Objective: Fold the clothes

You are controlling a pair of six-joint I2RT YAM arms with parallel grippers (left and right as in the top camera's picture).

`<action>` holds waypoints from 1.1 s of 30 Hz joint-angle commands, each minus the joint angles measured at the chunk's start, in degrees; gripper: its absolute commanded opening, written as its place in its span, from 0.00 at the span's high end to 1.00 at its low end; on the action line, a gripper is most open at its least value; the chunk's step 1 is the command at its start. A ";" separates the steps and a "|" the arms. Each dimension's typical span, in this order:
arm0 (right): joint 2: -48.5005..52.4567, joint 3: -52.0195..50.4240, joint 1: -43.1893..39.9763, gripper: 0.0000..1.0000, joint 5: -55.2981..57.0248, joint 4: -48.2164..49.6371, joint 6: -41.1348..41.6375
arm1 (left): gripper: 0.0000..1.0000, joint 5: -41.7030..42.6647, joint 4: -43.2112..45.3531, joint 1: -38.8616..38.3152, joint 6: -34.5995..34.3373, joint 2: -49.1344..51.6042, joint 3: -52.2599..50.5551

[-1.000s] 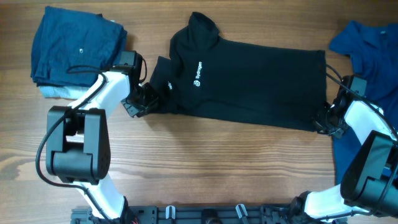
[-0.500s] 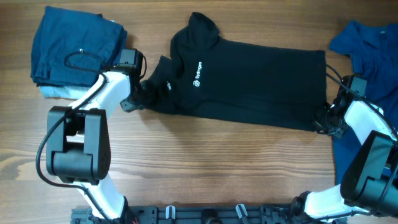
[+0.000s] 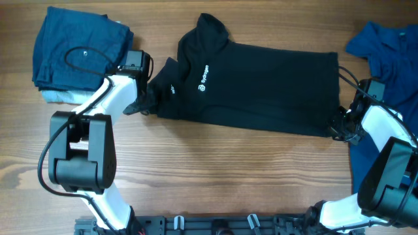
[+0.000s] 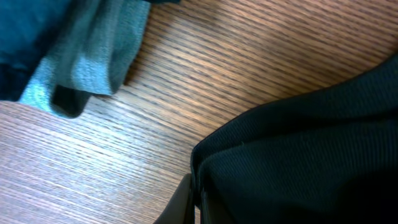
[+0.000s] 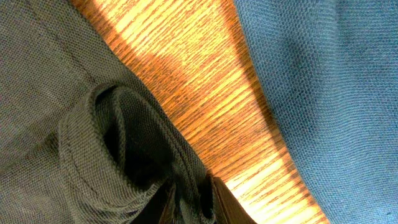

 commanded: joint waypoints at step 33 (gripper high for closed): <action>-0.90 11.21 -0.24 0.36 -10.93 -15.98 -1.62 | 0.93 -1.92 -0.28 4.09 0.02 -0.42 0.22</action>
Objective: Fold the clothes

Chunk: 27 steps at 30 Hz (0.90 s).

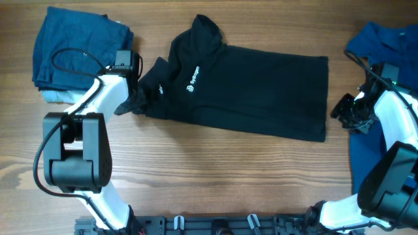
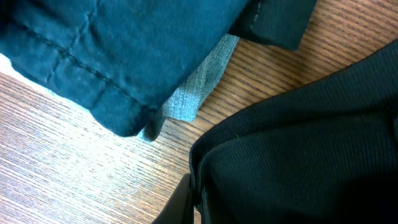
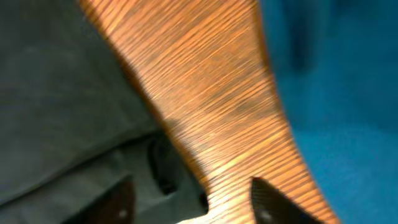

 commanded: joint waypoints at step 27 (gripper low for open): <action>-0.33 -13.53 -3.91 0.96 4.85 17.73 0.04 | 0.92 0.26 -1.49 0.39 0.11 -0.42 0.22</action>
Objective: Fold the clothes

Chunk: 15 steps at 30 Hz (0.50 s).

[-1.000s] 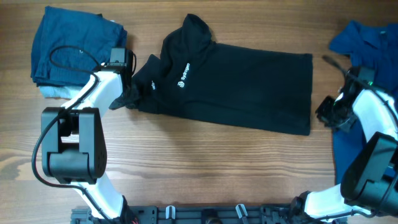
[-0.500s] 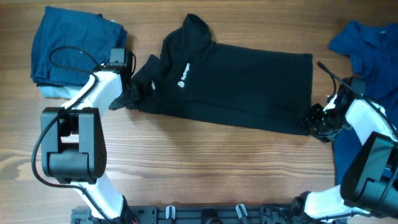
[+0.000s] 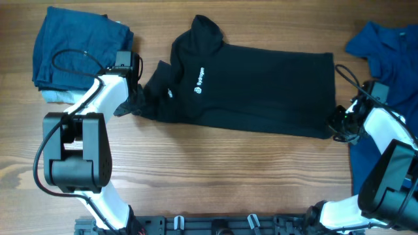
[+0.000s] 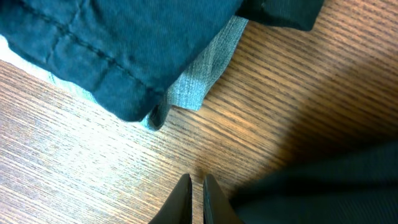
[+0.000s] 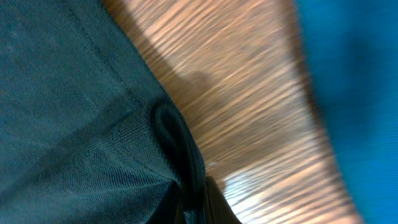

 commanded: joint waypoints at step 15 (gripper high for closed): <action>0.17 0.13 -2.14 0.82 3.13 0.70 -0.11 | 0.34 21.90 -14.27 0.26 4.87 -0.31 9.97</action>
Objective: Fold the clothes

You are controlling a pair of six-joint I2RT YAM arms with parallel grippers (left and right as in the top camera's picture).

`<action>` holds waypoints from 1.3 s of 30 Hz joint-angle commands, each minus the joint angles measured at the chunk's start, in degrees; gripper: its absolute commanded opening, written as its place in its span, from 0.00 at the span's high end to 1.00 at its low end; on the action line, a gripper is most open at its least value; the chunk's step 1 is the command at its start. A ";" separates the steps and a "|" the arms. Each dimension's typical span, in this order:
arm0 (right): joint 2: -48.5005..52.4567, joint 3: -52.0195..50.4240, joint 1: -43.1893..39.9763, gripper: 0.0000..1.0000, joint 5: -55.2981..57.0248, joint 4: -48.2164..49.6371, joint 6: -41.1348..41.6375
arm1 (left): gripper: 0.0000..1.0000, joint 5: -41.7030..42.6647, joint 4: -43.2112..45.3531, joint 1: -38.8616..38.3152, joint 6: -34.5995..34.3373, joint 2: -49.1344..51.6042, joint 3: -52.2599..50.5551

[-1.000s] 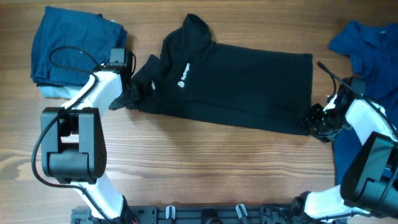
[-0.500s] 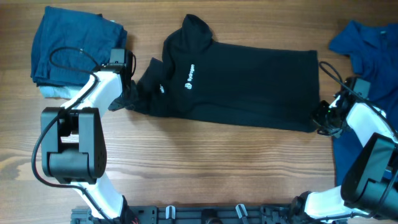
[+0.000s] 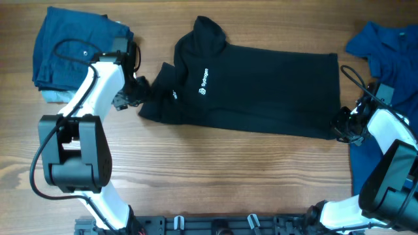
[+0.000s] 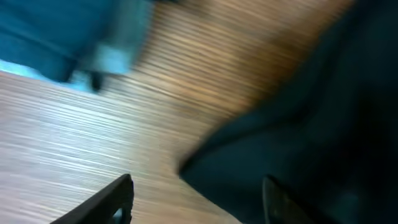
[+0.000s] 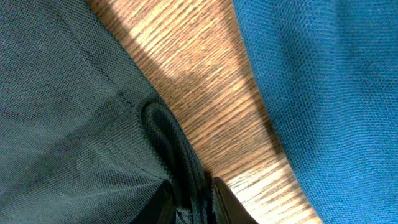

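A black polo shirt with a small white logo lies spread across the middle of the table, collar to the back left. My left gripper stands open just off its left sleeve. In the left wrist view the gripper shows fingers wide apart, nothing between them, and blurred black cloth to the right. My right gripper is shut on the shirt's front right hem corner. In the right wrist view the gripper pinches the bunched hem.
A folded dark blue stack with a pale garment under it sits at the back left, close to my left arm. A crumpled blue garment lies along the right edge, seen as blue cloth beside my right gripper. Wooden table runs in front.
My left gripper has opened and sits slightly further back, off the sleeve. The shirt lies a little further right. My right gripper stays shut on the hem corner.
Both grippers were shut on the shirt, left on the sleeve, right on the hem corner. Then the shirt lay further left, with the right gripper open and off it. Later the right gripper was shut on the hem corner again. Now the left gripper is open.
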 commanded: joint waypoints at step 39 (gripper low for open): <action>0.11 22.21 0.57 0.36 -15.87 -17.33 -9.64 | 0.60 -5.92 1.33 -0.28 -13.33 -5.95 2.43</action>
